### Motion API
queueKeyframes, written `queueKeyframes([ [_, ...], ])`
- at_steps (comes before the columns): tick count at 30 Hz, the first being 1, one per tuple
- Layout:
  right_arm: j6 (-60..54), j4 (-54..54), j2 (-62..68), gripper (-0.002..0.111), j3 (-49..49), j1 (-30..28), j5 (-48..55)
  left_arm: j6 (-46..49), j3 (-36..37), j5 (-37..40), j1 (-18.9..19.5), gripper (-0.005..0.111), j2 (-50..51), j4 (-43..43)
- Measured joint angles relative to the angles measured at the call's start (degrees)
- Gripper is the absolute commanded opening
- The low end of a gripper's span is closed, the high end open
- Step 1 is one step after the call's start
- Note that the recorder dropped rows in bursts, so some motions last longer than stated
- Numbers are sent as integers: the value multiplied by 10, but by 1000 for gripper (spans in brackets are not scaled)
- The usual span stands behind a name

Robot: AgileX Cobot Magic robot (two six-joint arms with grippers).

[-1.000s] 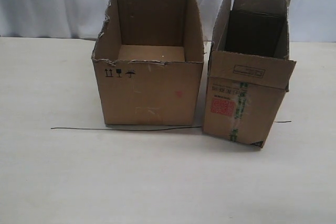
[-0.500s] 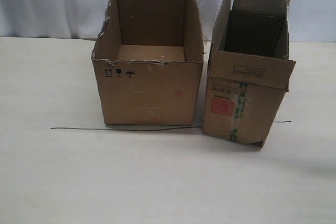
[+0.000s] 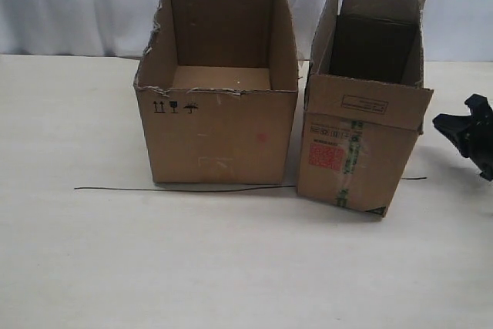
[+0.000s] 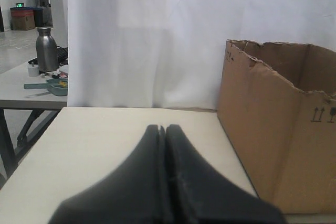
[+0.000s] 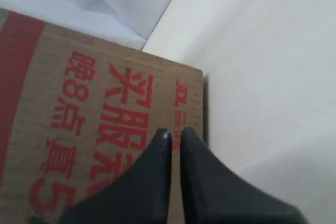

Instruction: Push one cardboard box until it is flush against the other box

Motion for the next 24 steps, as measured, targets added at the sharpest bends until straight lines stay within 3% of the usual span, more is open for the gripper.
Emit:
queueKeyframes([
  [8, 57, -90, 72, 5, -117, 0, -49, 0, 0, 0, 0, 0, 0, 0],
  [12, 68, -152, 72, 5, -122, 0, -96, 0, 0, 0, 0, 0, 0, 0],
  [24, 67, -228, 72, 5, -107, 0, -101, 0, 0, 0, 0, 0, 0, 0],
])
